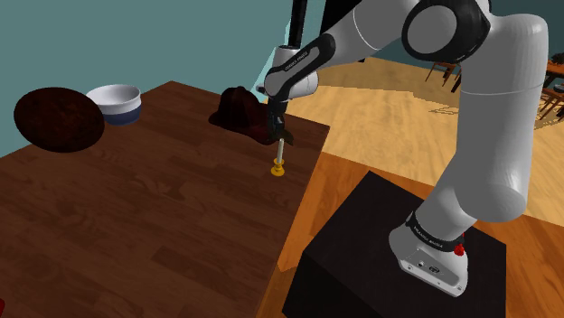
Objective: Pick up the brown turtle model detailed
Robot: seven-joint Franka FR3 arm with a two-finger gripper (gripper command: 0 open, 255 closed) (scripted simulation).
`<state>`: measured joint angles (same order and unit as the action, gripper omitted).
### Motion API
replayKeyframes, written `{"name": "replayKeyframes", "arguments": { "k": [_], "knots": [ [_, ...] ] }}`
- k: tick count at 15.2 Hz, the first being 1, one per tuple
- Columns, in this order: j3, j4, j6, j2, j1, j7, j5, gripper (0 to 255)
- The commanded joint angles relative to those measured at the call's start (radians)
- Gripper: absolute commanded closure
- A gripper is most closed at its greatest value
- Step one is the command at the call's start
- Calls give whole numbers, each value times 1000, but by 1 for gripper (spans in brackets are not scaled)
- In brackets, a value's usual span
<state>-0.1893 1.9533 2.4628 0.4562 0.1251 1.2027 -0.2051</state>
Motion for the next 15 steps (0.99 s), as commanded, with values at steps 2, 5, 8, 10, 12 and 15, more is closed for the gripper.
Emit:
{"name": "replayKeyframes", "arguments": {
  "k": [2,5,8,10,12,15],
  "knots": [
    [-2,-2,-10,-8,1,-3,3,255],
    [-9,-5,-41,-35,5,-11,14,255],
    [-14,-11,-72,-61,9,-19,24,255],
    [-18,-16,-93,-78,11,-24,30,255],
    [-21,-22,-114,-94,13,-29,37,255],
    [-25,-32,-147,-118,16,-36,46,255]
  ]
}}
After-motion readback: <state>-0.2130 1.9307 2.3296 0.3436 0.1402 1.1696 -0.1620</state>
